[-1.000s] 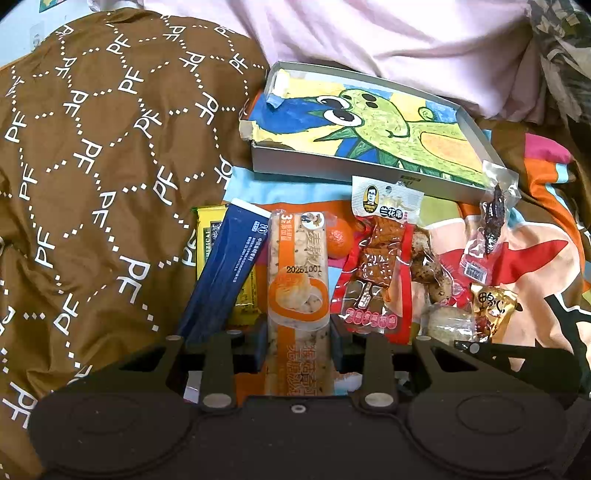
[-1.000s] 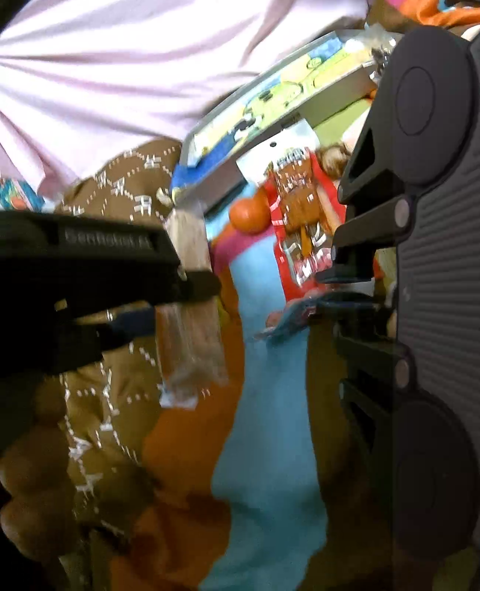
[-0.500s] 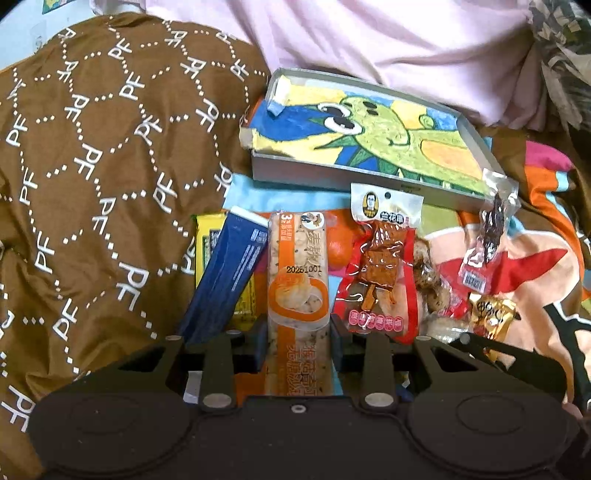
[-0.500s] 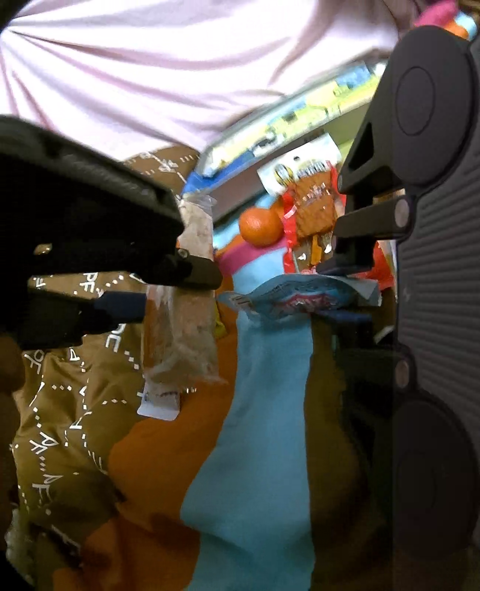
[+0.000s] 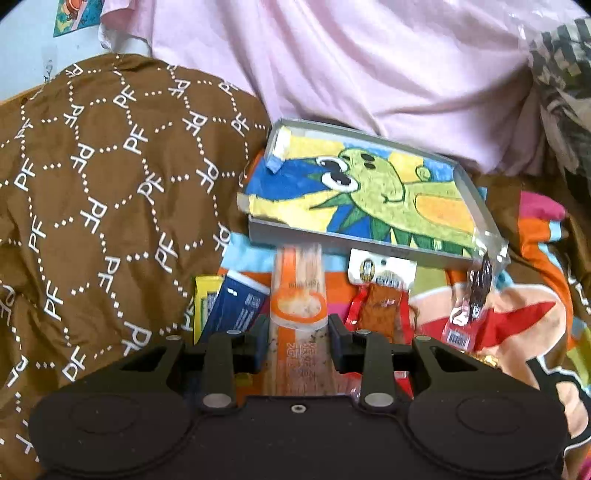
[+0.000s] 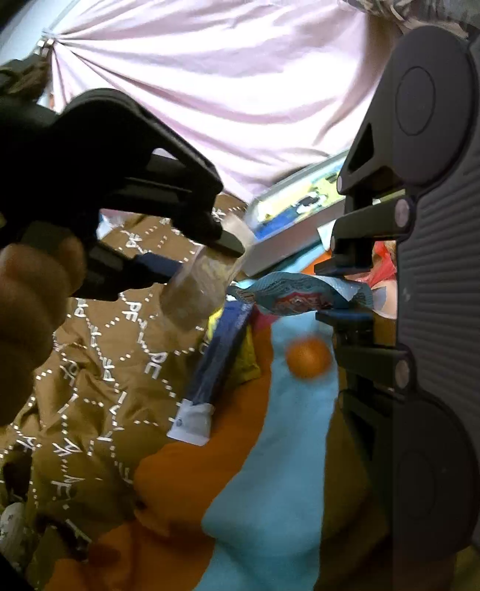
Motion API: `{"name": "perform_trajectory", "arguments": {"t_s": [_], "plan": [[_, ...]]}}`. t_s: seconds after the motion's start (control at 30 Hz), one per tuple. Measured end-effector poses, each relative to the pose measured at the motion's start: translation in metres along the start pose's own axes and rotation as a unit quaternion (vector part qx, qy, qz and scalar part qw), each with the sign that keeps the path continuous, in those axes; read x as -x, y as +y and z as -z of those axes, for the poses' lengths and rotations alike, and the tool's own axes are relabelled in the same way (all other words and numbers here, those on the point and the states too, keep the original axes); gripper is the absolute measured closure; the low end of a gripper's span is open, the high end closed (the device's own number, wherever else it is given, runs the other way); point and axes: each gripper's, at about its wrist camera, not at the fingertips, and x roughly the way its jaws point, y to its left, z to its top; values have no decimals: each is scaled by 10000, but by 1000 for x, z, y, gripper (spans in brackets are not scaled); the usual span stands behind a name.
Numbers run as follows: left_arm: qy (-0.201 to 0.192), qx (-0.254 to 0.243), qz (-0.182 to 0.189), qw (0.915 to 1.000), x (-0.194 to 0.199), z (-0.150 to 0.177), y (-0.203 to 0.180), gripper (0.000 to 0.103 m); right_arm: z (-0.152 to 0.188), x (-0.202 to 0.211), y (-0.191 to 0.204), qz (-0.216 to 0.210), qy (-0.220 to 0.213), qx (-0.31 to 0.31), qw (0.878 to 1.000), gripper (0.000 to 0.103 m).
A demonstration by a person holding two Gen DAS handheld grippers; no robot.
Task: Organize snacks
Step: 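Lift the cream bar with left tool while right tool lifts the packet toward the tray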
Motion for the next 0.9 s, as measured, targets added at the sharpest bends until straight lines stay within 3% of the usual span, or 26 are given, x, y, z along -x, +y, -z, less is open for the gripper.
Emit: {"name": "perform_trajectory", "arguments": {"t_s": [0.07, 0.1, 0.13, 0.4, 0.63, 0.77, 0.9], "plan": [[-33, 29, -5, 10000, 2, -3, 0, 70, -1, 2, -1, 39, -58, -25, 10000, 83], [-53, 38, -10, 10000, 2, -4, 0, 80, -2, 3, -1, 60, -88, -14, 9999, 83], [-32, 13, -13, 10000, 2, -4, -1, 101, -3, 6, 0, 64, -107, 5, 9999, 83], [387, 140, -129, 9991, -14, 4, 12, 97, -8, 14, 2, 28, -185, 48, 9998, 83], [661, 276, -74, 9974, -28, 14, 33, 81, -7, 14, -16, 190, -31, -473, 9987, 83], [646, -15, -16, 9979, -34, 26, 38, 70, -4, 15, -27, 399, -81, -713, 9966, 83], [753, -478, 245, 9957, -39, 41, 39, 66, -3, 15, -37, 521, -173, -999, 9935, 83]]}}
